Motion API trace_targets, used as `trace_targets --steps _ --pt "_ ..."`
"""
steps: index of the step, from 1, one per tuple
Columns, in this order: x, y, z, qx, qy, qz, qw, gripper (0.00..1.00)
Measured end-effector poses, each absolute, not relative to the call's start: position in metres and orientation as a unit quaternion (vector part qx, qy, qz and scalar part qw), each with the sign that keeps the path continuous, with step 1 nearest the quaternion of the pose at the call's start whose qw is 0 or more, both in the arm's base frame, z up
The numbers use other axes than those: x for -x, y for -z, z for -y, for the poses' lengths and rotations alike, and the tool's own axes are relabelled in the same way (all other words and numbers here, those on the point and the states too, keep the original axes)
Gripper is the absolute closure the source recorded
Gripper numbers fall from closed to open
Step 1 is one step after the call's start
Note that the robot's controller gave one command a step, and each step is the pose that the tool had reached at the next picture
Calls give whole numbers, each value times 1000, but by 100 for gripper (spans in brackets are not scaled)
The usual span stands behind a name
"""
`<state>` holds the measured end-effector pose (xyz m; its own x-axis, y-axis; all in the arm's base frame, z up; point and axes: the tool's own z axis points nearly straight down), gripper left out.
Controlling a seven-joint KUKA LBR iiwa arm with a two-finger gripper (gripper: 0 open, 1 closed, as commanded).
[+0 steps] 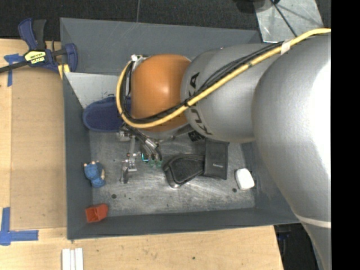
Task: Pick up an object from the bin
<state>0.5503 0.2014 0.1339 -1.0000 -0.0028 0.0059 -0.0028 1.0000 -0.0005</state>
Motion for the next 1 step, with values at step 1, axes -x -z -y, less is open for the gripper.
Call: trace_targets --steps 1 --pt "-560 -87 -239 25 -1 1000 0 0"
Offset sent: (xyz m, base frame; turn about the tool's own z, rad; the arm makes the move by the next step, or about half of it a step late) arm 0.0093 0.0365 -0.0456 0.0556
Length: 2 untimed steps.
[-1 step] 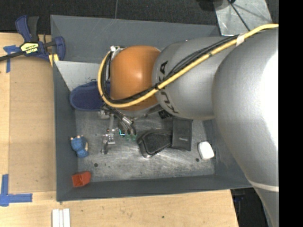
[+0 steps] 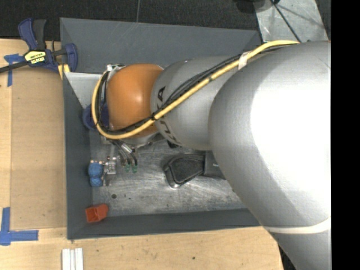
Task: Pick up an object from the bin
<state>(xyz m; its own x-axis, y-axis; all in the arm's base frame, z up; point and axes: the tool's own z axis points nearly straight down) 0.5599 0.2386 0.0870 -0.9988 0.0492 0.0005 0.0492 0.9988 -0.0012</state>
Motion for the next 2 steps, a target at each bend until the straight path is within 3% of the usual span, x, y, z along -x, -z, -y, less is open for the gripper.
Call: trace_targets --steps 1,2 --pt "-568 -76 -235 -14 0 1000 -1 0" --pt "-548 -74 -242 -57 1 998 -5 0"
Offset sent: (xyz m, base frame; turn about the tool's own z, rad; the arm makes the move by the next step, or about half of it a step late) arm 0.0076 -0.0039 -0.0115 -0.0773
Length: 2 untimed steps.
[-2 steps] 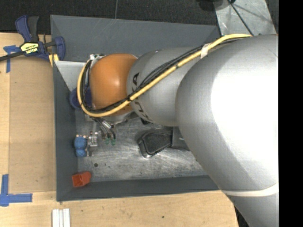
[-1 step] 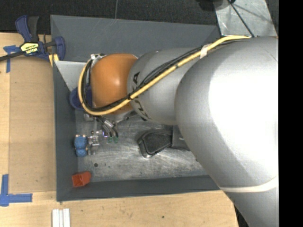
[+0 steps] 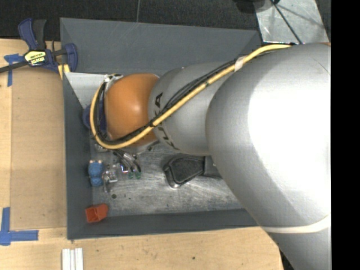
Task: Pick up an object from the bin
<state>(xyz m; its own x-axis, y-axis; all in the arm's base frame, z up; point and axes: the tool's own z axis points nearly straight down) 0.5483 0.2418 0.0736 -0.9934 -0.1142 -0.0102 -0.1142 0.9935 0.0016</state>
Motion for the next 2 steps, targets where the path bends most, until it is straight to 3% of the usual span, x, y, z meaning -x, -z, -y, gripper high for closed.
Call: trace_targets --steps 1,2 --pt "-550 -73 -243 74 -1 -997 5 0" --pt "-552 -76 -243 73 -2 -997 8 100"
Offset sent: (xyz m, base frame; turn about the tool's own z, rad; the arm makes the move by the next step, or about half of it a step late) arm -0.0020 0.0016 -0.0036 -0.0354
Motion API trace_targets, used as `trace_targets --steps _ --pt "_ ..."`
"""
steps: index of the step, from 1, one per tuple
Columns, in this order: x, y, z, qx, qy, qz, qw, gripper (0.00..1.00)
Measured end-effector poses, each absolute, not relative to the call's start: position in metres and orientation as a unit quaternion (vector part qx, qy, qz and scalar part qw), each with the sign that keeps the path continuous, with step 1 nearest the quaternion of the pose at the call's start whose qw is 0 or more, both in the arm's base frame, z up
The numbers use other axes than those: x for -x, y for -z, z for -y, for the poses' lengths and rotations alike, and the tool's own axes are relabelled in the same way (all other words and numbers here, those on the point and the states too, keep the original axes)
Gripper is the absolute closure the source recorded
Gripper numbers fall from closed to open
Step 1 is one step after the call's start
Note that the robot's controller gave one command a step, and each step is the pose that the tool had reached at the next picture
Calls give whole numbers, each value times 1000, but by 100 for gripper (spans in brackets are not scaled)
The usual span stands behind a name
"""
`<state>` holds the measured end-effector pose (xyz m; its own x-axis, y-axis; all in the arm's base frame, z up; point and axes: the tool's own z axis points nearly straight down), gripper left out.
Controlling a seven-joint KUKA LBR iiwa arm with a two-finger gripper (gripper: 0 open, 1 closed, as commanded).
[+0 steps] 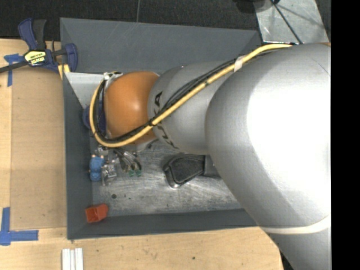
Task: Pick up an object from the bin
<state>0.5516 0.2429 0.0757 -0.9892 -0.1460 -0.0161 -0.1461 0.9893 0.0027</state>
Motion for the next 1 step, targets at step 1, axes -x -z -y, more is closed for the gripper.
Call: trace_targets --steps 1 --pt "-555 -228 -241 62 -2 -998 5 100"
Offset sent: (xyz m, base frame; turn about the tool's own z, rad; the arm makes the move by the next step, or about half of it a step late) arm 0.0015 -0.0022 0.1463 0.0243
